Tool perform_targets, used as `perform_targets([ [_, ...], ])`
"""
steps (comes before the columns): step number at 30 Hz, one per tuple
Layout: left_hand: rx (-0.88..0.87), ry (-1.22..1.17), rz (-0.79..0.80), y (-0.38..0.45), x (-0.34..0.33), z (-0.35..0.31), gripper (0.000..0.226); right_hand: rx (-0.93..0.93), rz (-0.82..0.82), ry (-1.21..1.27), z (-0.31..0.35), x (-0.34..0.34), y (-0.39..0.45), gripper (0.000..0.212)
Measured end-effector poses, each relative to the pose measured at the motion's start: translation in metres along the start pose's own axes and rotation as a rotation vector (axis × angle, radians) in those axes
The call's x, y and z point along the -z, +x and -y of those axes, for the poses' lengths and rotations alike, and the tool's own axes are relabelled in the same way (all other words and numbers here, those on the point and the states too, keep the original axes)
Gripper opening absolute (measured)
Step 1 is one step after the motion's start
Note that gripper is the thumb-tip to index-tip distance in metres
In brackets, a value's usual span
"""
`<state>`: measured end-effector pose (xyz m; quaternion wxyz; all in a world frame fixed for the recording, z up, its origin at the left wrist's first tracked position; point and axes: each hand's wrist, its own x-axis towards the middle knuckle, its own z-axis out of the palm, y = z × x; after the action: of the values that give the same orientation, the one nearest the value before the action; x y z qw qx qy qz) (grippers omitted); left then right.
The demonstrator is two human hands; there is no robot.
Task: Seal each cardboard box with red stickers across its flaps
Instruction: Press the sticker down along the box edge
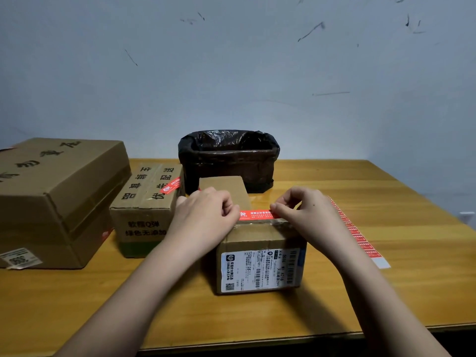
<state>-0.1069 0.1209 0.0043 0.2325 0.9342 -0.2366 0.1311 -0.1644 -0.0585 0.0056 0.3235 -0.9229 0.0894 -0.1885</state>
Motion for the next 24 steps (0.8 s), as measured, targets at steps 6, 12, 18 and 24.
perform_targets([
  [6,0.000,0.079,0.046,0.0029,-0.0019,-0.0014,0.028,-0.012,0.040,-0.054,-0.0019,0.0010,0.0006,0.016],
  [12,-0.002,0.181,0.040,0.0035,-0.0024,-0.0032,0.029,-0.013,0.076,-0.055,-0.0039,0.0002,0.0010,0.016],
  [18,-0.012,0.244,0.037,0.0019,-0.0019,-0.0063,0.024,-0.006,0.075,-0.072,-0.0054,-0.0024,0.0020,0.017],
  [24,-0.005,0.256,0.057,0.0019,-0.0002,-0.0081,0.023,0.000,0.080,-0.104,-0.0069,-0.0041,0.0030,0.018],
])
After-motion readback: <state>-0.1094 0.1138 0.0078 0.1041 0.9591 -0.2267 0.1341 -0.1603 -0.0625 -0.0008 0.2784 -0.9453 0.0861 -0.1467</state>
